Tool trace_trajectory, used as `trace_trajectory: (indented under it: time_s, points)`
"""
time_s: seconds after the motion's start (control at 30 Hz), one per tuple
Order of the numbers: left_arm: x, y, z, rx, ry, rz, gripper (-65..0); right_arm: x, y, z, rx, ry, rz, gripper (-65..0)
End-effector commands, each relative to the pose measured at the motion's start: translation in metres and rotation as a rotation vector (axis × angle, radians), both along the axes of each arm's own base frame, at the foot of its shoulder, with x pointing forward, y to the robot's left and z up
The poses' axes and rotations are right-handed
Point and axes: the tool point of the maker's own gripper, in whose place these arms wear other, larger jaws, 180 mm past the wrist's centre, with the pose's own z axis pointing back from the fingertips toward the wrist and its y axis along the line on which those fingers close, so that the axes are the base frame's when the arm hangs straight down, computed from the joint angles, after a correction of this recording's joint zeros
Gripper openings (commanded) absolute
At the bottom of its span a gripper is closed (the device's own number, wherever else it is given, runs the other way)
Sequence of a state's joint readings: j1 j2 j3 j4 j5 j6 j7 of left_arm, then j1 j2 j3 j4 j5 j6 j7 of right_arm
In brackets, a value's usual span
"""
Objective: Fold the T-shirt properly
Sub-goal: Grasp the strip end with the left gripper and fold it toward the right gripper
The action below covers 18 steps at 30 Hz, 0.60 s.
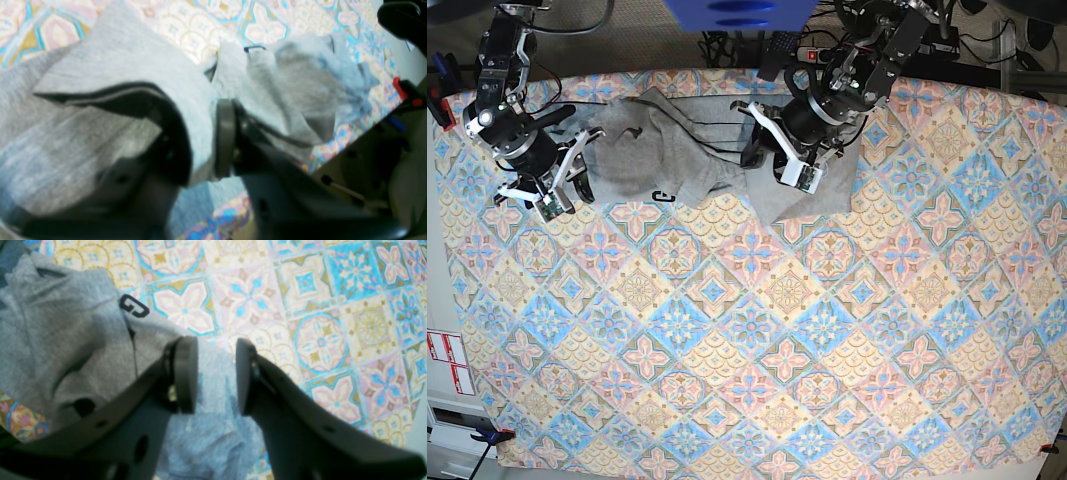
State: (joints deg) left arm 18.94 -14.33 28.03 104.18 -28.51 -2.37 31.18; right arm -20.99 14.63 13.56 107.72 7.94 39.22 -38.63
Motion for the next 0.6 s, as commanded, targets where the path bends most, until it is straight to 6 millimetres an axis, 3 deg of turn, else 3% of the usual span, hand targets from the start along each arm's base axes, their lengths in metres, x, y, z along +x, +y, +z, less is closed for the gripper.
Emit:
trace_trajectory:
  time_s: [0.0, 0.33, 0.57]
  points:
    - [0.007, -0.005, 0.020, -0.043, -0.058, 0.000, -51.7, 0.007, 0.000, 0.014, 0.006, -0.052, 0.011, -45.7]
    - [0.003, 0.006, 0.062, -0.050, -0.168, -0.047, -49.1, 0.009, 0.002, 0.015, 0.008, -0.056, 0.016, -45.7]
    - [-0.002, 0.040, 0.045, 0.082, -0.162, -0.099, -49.2, 0.008, 0.003, 0.014, 0.009, -0.051, 0.016, -45.7]
